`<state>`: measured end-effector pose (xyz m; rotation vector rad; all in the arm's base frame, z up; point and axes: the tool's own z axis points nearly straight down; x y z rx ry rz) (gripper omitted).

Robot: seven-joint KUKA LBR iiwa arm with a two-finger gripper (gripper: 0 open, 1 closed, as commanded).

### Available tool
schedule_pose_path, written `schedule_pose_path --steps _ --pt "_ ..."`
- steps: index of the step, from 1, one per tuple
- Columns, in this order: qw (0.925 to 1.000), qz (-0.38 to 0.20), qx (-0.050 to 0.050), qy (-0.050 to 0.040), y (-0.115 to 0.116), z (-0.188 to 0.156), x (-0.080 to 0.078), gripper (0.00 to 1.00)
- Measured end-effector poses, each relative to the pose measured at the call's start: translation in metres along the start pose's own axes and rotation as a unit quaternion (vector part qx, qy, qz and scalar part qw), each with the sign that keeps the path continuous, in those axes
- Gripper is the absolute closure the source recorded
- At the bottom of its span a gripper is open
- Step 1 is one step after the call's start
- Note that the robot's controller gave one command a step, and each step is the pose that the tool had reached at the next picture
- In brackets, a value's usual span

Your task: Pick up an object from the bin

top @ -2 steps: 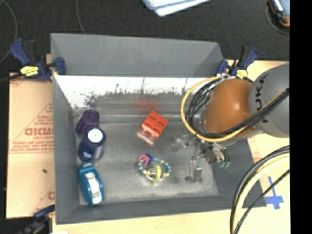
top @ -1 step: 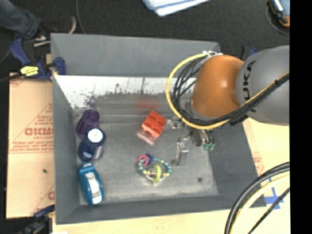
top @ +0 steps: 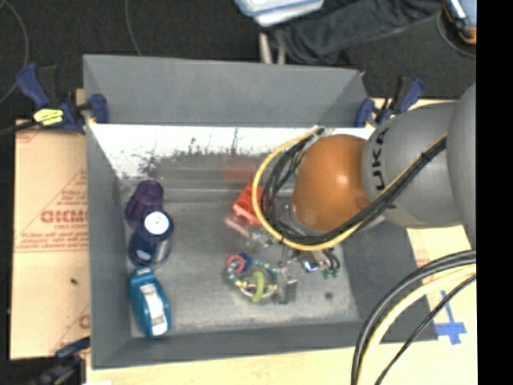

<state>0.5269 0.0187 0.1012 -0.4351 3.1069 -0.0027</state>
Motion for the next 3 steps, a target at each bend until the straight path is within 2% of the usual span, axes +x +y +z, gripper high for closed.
schedule_pose_path --steps 1,2,3 --pt "0.9985 0.055 0.000 -0.0036 0.001 0.031 -0.007 0.00" --pt "0.9995 -0.031 0.002 -0.0056 0.020 0.027 -0.003 1.00" --pt "0.9995 -0.032 0.002 -0.0056 0.020 0.027 -0.003 1.00"
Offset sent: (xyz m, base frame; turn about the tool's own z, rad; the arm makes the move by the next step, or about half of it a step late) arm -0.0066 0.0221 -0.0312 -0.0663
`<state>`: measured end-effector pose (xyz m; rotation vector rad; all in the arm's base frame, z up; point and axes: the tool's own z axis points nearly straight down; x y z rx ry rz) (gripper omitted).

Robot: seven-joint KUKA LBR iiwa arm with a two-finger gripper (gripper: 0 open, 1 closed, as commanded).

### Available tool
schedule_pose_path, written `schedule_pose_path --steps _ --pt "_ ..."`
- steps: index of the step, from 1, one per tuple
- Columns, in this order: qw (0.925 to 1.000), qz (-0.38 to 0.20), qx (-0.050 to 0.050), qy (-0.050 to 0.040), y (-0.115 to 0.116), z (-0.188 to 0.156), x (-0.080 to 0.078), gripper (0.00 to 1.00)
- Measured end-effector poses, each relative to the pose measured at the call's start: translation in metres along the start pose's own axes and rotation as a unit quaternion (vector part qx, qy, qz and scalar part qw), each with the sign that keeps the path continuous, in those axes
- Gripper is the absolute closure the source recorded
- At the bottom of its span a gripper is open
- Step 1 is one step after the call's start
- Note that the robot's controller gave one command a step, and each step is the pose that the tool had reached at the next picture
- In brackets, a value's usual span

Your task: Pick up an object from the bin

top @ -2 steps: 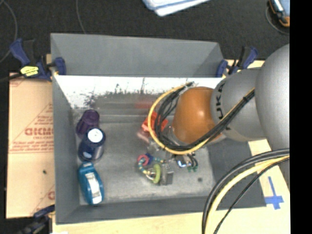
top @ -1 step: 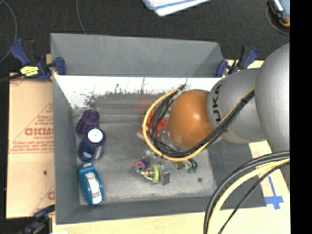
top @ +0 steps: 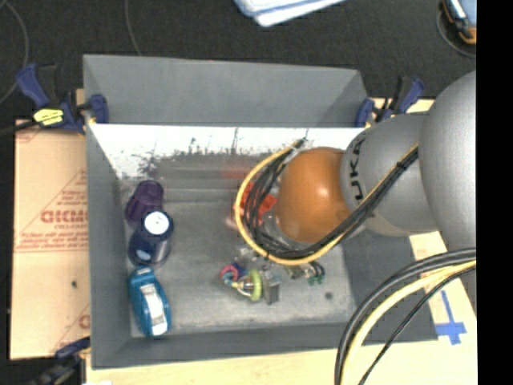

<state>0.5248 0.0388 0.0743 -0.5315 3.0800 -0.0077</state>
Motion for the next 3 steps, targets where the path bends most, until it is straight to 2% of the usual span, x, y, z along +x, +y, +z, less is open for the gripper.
schedule_pose_path --steps 3 --pt "1.0000 0.000 0.000 -0.0017 -0.001 -0.025 0.000 1.00"
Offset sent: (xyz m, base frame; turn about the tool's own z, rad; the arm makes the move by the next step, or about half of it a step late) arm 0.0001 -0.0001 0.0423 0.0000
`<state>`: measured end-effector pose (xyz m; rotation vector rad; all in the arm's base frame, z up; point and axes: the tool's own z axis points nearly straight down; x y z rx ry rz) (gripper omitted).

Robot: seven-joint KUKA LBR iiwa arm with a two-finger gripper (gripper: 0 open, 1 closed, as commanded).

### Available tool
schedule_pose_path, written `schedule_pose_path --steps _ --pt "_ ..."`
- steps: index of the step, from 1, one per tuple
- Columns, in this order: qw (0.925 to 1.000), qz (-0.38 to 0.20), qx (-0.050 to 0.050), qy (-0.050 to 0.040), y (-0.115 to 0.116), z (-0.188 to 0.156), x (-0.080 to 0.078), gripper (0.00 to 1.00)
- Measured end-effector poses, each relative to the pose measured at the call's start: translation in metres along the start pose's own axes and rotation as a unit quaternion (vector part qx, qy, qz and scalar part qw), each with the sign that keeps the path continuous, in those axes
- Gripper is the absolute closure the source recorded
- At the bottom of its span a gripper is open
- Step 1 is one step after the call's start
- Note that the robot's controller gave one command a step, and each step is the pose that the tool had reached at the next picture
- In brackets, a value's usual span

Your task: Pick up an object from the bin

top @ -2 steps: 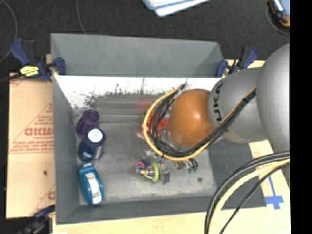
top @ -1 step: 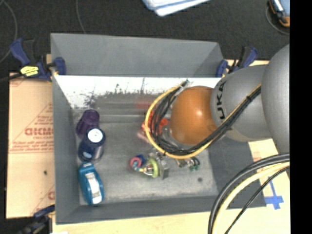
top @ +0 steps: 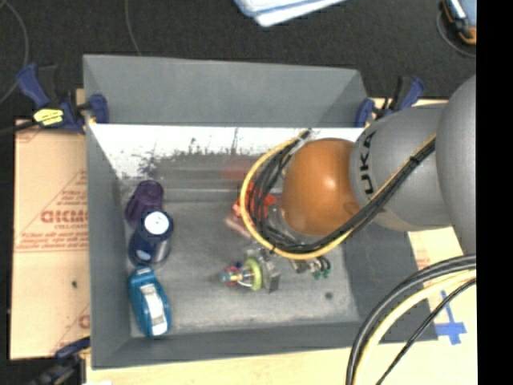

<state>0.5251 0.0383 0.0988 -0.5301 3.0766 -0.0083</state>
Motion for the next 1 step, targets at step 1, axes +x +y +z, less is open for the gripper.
schedule_pose_path --steps 1 --pt "1.0000 0.000 0.000 0.0012 -0.0001 -0.0077 0.0005 1.00"
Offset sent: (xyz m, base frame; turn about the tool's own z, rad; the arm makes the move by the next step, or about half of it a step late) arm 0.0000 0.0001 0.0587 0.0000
